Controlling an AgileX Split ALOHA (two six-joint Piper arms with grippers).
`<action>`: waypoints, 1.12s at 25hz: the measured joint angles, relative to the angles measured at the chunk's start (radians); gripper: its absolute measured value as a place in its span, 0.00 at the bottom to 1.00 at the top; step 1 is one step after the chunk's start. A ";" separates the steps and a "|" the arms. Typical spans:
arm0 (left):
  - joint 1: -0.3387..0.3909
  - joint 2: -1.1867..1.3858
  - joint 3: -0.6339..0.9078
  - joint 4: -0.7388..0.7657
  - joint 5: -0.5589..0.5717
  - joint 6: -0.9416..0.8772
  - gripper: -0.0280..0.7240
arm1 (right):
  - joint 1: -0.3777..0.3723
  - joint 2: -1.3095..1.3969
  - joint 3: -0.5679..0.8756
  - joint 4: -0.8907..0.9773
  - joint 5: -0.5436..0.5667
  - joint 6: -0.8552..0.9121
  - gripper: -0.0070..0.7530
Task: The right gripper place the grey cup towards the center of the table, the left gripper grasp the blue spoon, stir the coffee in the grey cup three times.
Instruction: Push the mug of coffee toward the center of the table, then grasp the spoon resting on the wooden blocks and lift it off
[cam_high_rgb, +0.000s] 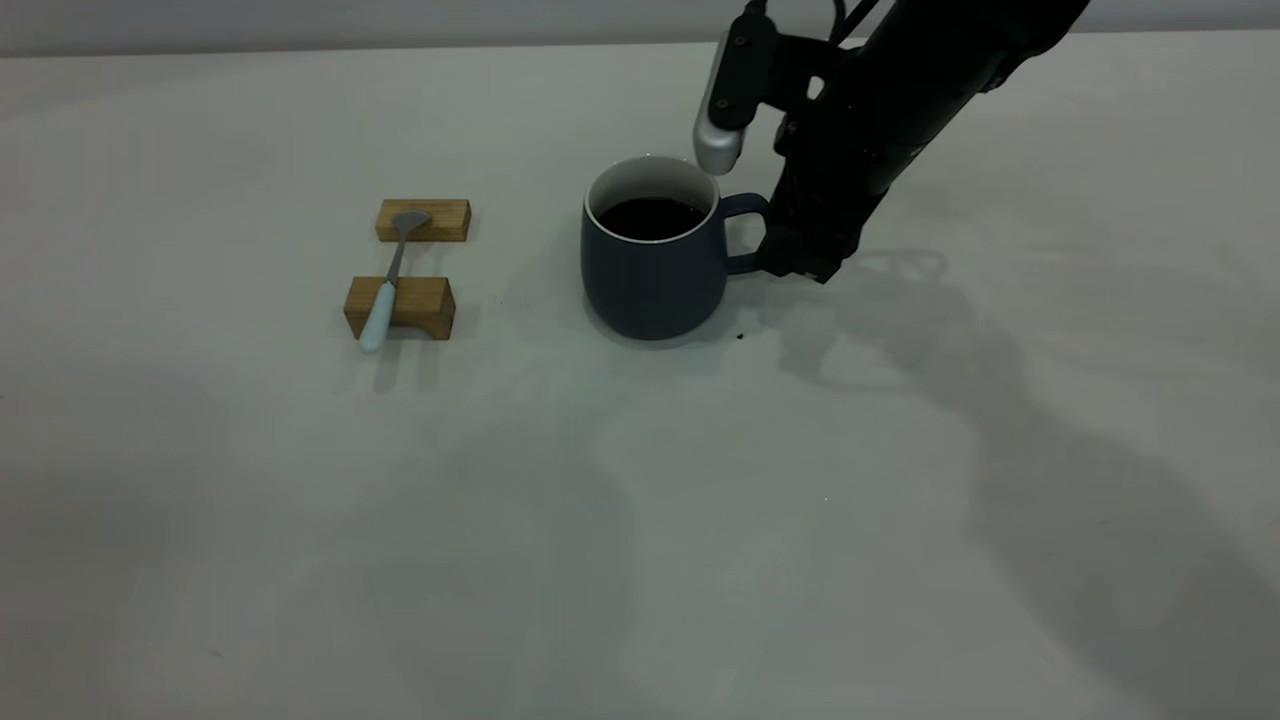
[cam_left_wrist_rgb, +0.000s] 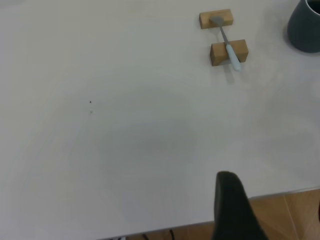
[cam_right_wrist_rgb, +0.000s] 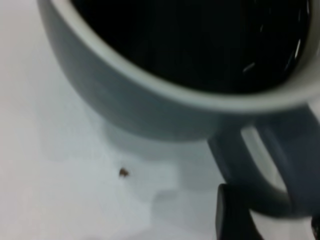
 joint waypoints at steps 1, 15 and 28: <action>0.000 0.000 0.000 0.000 0.000 0.000 0.67 | -0.010 -0.004 0.000 -0.004 0.021 0.001 0.56; 0.000 0.000 0.000 0.000 0.000 0.000 0.67 | -0.151 -0.190 0.002 -0.057 0.310 0.586 0.56; 0.000 0.000 0.000 0.000 0.000 0.000 0.67 | -0.150 -1.083 0.431 -0.698 0.654 1.615 0.56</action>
